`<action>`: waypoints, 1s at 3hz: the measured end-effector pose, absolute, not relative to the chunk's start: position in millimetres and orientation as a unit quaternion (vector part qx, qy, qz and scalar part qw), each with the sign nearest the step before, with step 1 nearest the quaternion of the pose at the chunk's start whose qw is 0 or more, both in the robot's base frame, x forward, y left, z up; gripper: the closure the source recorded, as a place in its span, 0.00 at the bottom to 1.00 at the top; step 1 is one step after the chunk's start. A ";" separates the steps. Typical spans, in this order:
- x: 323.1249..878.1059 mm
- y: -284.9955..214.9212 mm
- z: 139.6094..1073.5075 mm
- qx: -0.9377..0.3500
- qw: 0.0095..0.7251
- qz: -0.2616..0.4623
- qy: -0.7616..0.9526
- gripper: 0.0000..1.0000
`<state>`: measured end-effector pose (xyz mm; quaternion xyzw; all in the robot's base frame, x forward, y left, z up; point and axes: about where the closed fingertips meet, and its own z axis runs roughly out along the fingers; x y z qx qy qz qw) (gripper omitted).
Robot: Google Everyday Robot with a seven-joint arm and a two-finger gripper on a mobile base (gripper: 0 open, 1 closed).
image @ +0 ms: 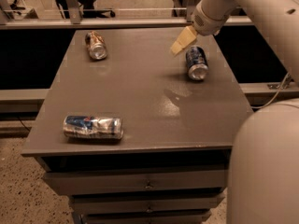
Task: Place pepsi can upright
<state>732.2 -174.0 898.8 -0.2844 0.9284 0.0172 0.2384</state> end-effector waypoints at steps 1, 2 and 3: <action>747.9 -171.1 884.7 -0.229 0.221 0.007 0.948 0.00; 751.9 -176.3 870.9 -0.182 0.201 -0.010 0.963 0.00; 747.3 -184.1 860.0 -0.146 0.182 -0.025 0.972 0.00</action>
Offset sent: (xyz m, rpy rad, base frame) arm 0.0212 -0.0086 -0.0367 -0.0464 0.1093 -0.3456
